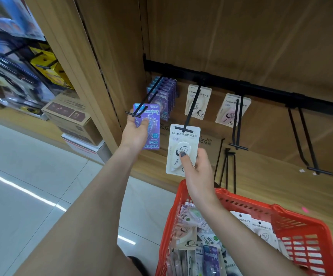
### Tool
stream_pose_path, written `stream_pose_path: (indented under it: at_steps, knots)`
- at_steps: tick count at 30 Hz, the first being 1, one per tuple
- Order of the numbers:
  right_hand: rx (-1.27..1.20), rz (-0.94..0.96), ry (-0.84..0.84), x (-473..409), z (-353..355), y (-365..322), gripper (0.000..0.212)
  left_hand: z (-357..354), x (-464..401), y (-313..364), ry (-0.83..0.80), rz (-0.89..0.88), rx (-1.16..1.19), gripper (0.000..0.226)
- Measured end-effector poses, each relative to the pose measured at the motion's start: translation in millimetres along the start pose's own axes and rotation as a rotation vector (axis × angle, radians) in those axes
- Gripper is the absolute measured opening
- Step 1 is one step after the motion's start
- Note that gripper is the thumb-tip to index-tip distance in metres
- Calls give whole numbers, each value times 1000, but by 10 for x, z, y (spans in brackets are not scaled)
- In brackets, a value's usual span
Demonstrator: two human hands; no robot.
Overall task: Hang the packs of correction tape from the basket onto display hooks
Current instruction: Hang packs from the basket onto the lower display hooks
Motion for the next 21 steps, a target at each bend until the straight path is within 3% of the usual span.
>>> stream_pose_path:
  at_steps: [16, 19, 21]
  knots:
    - [-92, -144, 129, -1235, 326, 143, 14, -255, -454, 172, -38, 4, 32, 64]
    - [-120, -273, 142, -1358, 361, 215, 63, -305, -502, 248, -47, -40, -99, 61]
    - [-171, -356, 173, -1427, 378, 278, 78, -356, -508, 254, -54, -33, -134, 61]
Point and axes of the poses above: each hand's wrist, its own x-axis away from the middle knuckle, its own z-axis out of the back of the hand, y = z × x, the point moved 10 cm from there along -x, towards the middle knuckle, and after that the axes turned 13 degrees about -y, right-handed, at the moved point
